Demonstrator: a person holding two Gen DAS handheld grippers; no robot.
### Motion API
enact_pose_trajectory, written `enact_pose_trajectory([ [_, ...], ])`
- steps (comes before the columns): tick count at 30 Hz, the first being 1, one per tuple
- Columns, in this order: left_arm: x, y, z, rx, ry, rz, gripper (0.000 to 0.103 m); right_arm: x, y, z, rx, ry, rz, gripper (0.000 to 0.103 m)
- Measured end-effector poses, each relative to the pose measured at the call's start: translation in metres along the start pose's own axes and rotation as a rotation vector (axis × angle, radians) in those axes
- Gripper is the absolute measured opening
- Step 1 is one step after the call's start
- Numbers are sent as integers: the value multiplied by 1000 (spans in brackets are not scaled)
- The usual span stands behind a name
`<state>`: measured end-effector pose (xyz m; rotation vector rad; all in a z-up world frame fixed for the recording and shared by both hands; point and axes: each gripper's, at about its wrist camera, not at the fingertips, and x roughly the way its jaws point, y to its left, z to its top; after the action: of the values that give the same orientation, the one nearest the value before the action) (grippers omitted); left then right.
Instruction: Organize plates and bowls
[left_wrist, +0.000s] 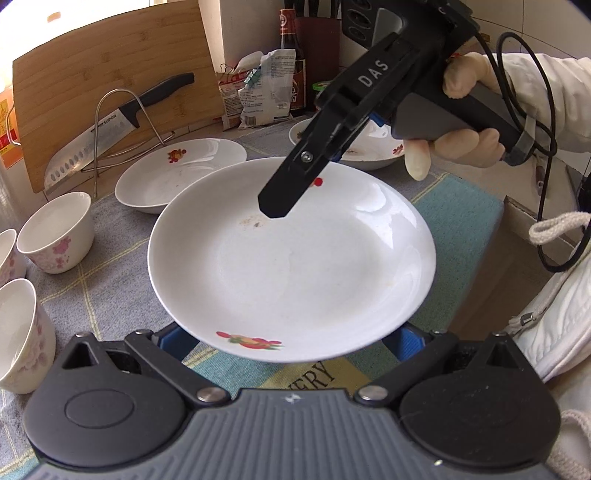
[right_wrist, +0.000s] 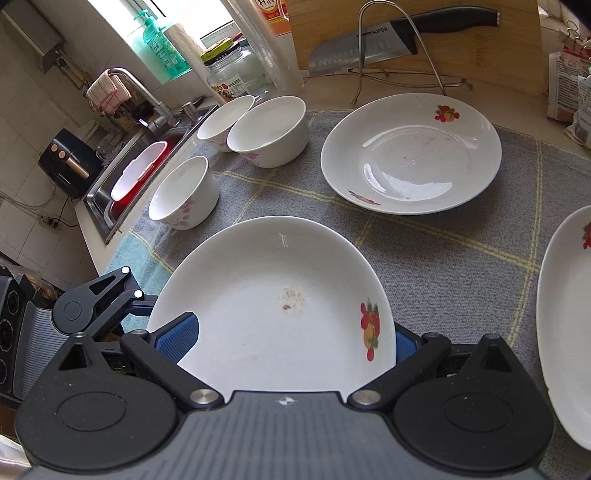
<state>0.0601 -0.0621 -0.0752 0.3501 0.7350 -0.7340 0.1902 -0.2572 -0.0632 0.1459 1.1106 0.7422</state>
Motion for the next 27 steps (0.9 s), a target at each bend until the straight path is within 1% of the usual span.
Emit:
enact_pose_trajectory([
  [14, 33, -30, 42, 44, -7, -28, 102, -46, -49, -10, 26, -48, -25, 103],
  [27, 67, -50, 76, 74, -2, -59, 102, -73, -90, -16, 59, -78, -48, 103],
])
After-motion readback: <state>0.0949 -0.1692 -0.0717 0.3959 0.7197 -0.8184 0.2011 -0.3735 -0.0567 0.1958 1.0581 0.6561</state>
